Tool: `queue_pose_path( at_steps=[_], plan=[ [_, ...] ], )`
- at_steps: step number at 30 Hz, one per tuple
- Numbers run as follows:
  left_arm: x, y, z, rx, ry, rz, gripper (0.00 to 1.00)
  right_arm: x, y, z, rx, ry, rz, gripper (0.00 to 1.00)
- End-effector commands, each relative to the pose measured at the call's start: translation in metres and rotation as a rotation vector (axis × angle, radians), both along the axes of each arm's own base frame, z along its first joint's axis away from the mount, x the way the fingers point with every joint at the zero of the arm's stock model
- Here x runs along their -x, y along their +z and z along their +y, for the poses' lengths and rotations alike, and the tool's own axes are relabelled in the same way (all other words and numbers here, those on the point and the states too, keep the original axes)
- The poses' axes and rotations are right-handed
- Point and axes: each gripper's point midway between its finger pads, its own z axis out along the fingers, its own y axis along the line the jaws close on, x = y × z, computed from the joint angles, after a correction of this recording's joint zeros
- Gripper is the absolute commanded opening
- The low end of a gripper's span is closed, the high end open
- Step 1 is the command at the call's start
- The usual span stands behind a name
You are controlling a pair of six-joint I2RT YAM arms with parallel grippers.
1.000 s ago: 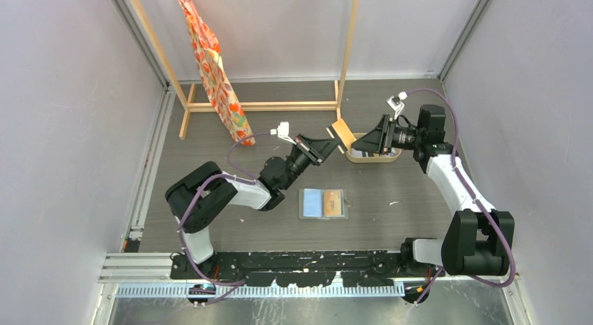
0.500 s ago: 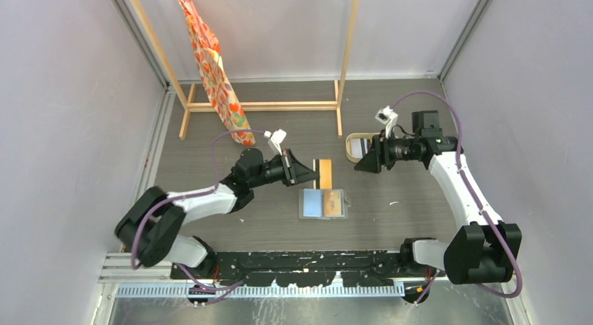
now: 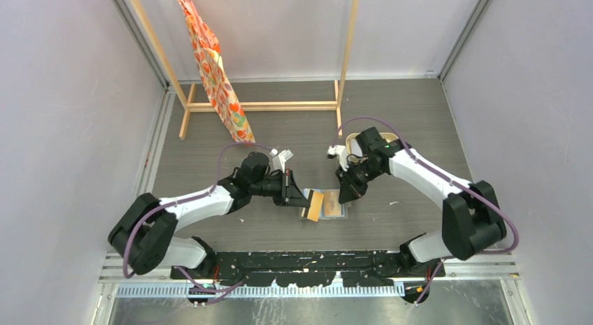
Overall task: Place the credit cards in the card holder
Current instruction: Insert the credit card into the card holder.
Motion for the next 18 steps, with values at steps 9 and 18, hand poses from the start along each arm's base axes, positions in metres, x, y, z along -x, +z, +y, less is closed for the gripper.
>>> queue_pose_path(
  at_steps=[9, 18],
  plan=[
    [-0.023, -0.043, -0.023, 0.0, -0.018, 0.075, 0.0, -0.024, -0.038, 0.002, 0.194, -0.027, 0.071, 0.12],
    [-0.037, -0.062, -0.026, 0.02, 0.017, 0.083, 0.0, -0.029, -0.055, -0.004, 0.279, -0.034, 0.111, 0.12]
  ],
)
